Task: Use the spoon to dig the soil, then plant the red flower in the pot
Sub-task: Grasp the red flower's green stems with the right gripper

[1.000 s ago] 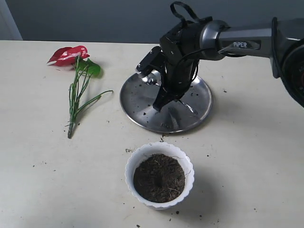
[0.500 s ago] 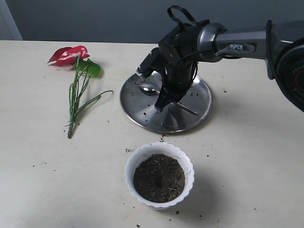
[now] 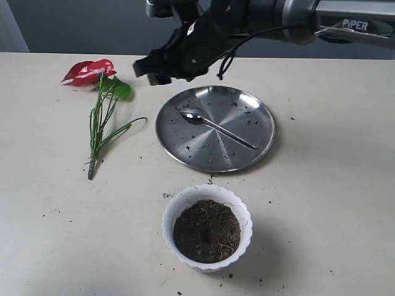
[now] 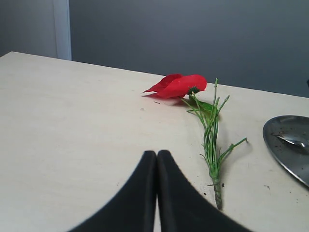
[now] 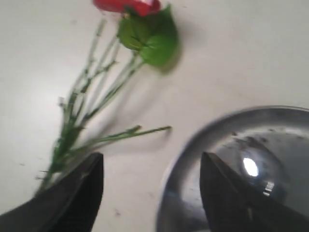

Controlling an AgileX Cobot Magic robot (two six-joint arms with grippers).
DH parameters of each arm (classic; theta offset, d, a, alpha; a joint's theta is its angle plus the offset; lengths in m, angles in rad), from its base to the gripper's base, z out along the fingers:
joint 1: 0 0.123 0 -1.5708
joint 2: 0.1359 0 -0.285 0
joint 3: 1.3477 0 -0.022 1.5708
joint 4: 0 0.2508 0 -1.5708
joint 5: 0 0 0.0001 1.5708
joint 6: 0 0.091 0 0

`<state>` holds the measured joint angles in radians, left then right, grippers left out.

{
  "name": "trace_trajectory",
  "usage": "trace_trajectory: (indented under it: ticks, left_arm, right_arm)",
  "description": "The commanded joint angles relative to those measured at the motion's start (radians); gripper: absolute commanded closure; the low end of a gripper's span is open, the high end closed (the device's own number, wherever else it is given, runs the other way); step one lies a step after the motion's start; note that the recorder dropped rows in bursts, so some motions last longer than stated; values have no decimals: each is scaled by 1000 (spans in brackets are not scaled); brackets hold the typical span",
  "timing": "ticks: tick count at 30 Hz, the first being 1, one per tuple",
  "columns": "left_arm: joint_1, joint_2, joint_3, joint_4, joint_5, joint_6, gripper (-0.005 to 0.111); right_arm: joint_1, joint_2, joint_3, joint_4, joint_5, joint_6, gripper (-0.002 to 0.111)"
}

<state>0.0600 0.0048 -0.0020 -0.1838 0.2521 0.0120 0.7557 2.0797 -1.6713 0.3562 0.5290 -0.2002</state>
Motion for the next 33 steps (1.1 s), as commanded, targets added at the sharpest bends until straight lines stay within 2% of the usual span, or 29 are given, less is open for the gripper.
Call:
trace_trajectory:
  ticks: [1, 5, 14, 18, 21, 33]
  left_arm:
    - [-2, -5, 2, 1, -12, -2, 106]
    - [-2, -5, 2, 1, -12, -2, 106]
    - [-2, -5, 2, 1, -12, -2, 106]
    - [-2, -5, 2, 1, -12, -2, 106]
    - [-2, -5, 2, 1, -12, -2, 106]
    - [-2, -5, 2, 1, -12, -2, 106]
  right_arm:
    - [70, 11, 0, 150, -127, -76, 48]
    - [132, 58, -37, 150, -181, -74, 48]
    - [162, 309, -340, 112, -127, 95, 48]
    - [140, 433, -518, -59, -34, 330, 48]
    - [128, 448, -547, -173, -21, 468, 48]
    - [176, 513, -547, -138, -10, 470, 48]
